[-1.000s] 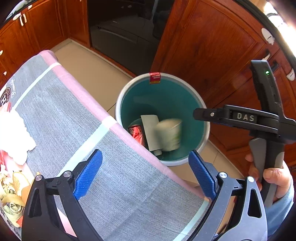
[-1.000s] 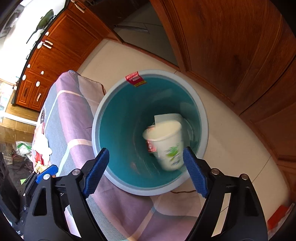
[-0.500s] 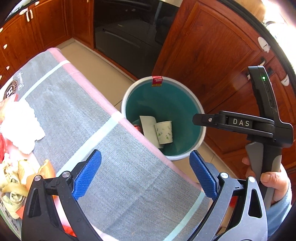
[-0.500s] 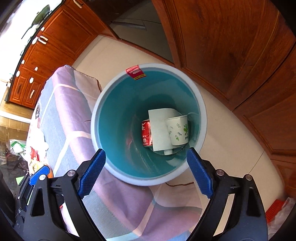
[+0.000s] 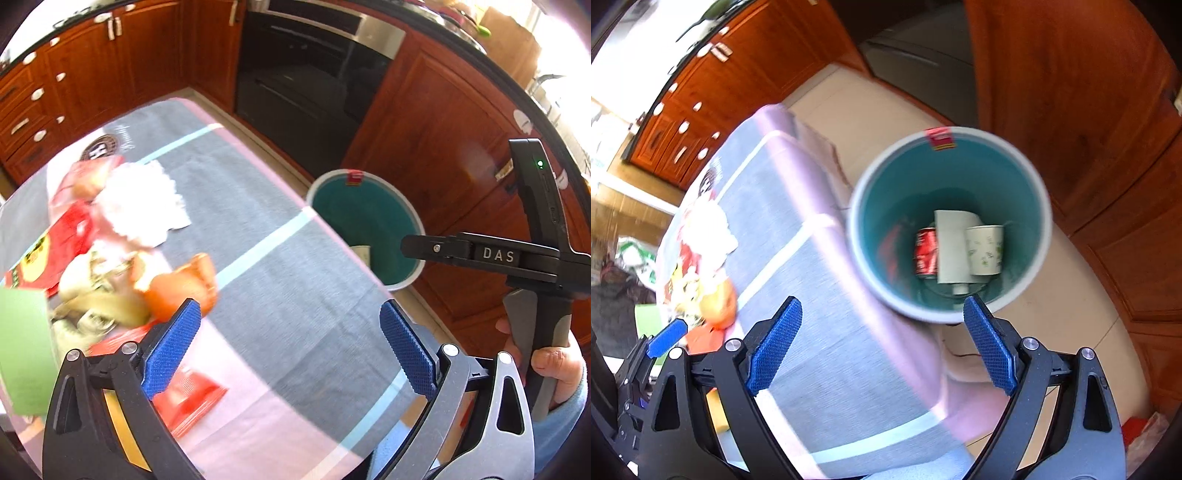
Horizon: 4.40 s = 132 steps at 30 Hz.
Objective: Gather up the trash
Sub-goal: 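Return both tools to the table toward the green box and orange packet, then grasp the green box with the left tool while the right tool grasps the orange packet, then carry the box and packet over the bin and open both tools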
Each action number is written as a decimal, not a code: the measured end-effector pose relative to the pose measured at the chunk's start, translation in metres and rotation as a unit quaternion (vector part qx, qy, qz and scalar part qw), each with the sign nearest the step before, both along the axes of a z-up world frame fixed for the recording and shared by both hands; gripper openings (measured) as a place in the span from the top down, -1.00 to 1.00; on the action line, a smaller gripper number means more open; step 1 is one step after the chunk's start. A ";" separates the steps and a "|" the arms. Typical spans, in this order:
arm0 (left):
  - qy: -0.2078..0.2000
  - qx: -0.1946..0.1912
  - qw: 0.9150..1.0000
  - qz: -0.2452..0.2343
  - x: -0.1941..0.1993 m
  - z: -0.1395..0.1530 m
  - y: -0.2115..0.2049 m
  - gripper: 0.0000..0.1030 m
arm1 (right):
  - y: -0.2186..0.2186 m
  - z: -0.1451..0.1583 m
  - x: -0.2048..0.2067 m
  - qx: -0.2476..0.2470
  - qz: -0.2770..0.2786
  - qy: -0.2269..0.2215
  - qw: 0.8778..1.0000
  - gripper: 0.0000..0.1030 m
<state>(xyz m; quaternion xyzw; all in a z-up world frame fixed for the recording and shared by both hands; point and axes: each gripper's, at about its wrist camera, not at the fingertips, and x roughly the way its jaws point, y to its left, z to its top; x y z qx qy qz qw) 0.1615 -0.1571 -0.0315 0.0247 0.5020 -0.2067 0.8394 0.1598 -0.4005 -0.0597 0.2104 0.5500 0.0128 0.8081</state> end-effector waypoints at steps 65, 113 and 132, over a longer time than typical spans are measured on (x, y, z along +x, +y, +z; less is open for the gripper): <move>-0.074 0.059 0.978 0.187 -0.030 -0.018 0.228 -0.34 | 0.239 -0.029 0.012 0.017 0.194 0.076 0.978 -0.65; -0.072 -0.018 0.997 -0.008 0.009 0.059 -0.004 -0.25 | -0.031 0.023 -0.018 0.104 -0.012 -0.089 0.991 0.11; 0.017 0.018 0.994 -0.108 0.070 -0.031 -0.164 -0.32 | -0.135 -0.027 -0.013 0.101 -0.103 -0.041 0.989 0.11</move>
